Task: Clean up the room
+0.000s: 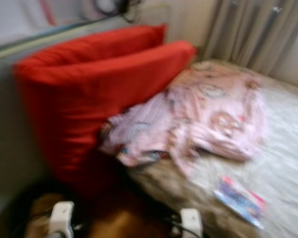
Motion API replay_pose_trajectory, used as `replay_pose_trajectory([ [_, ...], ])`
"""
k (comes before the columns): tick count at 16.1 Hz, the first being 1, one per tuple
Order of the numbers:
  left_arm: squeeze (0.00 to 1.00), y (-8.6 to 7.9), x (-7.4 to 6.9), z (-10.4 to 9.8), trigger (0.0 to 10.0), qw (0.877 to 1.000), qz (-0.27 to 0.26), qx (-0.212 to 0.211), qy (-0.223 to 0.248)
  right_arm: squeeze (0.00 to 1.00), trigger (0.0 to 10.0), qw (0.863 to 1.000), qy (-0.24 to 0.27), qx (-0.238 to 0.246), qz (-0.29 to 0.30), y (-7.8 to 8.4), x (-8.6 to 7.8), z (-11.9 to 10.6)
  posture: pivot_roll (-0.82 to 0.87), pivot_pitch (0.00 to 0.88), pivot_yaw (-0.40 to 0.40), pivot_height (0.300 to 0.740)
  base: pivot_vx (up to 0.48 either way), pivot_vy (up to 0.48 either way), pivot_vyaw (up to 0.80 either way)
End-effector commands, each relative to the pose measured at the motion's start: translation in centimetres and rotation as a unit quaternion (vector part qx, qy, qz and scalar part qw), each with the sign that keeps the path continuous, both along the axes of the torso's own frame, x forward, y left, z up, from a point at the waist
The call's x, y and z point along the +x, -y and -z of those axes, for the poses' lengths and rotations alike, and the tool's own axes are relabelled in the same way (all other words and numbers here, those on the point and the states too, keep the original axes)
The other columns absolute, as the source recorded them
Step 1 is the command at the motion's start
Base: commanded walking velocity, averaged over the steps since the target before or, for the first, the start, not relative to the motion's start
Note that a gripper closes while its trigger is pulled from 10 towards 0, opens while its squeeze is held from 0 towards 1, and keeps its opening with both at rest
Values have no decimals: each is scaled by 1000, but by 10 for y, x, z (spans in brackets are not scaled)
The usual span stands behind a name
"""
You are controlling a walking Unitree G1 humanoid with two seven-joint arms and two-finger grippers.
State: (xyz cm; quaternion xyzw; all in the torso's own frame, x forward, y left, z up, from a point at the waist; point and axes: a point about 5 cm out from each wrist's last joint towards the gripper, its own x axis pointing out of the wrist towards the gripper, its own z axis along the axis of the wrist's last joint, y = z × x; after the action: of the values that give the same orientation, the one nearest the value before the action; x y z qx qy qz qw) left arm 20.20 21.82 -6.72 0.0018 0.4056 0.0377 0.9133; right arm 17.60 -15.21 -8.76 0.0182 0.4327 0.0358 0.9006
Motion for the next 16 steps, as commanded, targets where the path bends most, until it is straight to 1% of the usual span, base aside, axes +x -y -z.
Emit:
replay_pose_trajectory([
  [1, 0, 7, -4, 4, 10000, 1000, 5, -6, -12, 0, 10000, 1000, -7, -7, 6, 8, -5, 2, 29, 98, -28, 740, 0, 345, 800],
  [3, 0, 7, -4, 4, 10000, 1000, 5, -5, -11, 0, 10000, 1000, -6, -6, 5, 8, -5, 2, 30, 98, -28, 740, 0, 321, 800],
  [6, 0, 7, -3, 3, 10000, 1000, 7, 0, -7, 0, 10000, 1000, -6, -2, 3, 7, -5, 2, 34, 98, -29, 740, 0, 0, 800],
  [16, 0, 6, -3, 3, 10000, 1000, 3, -3, -3, 0, 10000, 1000, -7, 6, 2, 4, -6, 2, 37, 97, -29, 740, 0, 0, 800],
])
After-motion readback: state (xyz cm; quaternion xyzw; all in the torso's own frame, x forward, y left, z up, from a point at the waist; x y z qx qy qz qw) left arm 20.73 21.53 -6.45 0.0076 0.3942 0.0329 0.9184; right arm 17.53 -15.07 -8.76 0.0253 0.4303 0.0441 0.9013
